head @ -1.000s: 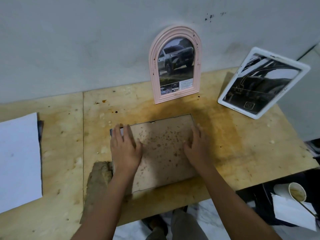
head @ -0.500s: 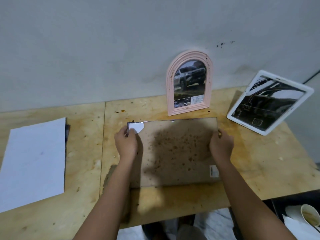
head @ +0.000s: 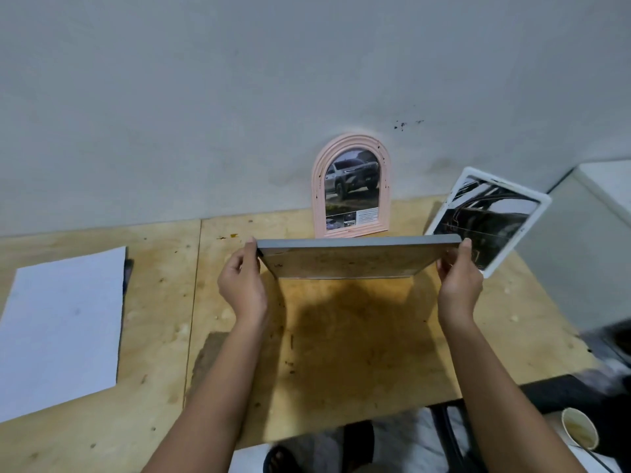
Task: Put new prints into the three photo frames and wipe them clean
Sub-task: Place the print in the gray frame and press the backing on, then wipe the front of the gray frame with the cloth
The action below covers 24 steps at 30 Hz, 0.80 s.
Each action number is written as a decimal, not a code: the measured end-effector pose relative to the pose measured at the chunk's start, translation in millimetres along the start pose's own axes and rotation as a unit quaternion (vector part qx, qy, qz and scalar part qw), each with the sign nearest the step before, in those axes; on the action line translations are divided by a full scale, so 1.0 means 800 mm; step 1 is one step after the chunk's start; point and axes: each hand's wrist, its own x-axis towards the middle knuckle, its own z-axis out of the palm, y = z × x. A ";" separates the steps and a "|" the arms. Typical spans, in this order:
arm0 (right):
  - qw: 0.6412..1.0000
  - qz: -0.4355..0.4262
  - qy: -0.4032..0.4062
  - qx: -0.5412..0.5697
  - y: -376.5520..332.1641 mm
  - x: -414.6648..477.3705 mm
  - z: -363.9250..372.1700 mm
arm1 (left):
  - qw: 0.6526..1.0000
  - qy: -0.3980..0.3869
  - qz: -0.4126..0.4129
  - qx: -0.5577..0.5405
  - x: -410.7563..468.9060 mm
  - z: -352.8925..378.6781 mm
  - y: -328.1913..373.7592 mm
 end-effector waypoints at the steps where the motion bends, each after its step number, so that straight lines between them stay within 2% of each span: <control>1: 1.000 0.005 -0.004 0.006 0.004 -0.003 -0.006 | 1.000 -0.003 0.006 0.004 -0.006 -0.004 -0.003; 7: 0.999 -0.031 -0.024 -0.001 0.039 -0.001 -0.044 | 1.000 0.022 0.020 -0.005 -0.055 -0.014 -0.011; 11: 0.998 0.009 -0.051 0.031 0.047 0.020 -0.065 | 0.999 0.032 0.009 -0.006 -0.091 -0.020 -0.034; 13: 0.991 0.053 -0.105 0.068 0.046 0.029 -0.078 | 1.000 0.027 0.004 0.000 -0.115 -0.022 -0.047; 14: 0.990 0.060 -0.106 0.066 0.053 0.036 -0.085 | 1.000 0.027 -0.002 0.008 -0.126 -0.023 -0.055; 16: 0.994 0.035 -0.100 0.011 0.069 0.039 -0.100 | 0.999 0.040 -0.027 0.023 -0.145 -0.027 -0.072; 19: 0.990 0.066 -0.123 -0.020 0.103 0.040 -0.124 | 0.994 0.060 -0.070 0.063 -0.172 -0.035 -0.100; 24: 0.968 0.060 -0.174 -0.169 0.152 0.050 -0.146 | 0.983 0.077 -0.099 0.136 -0.194 -0.044 -0.141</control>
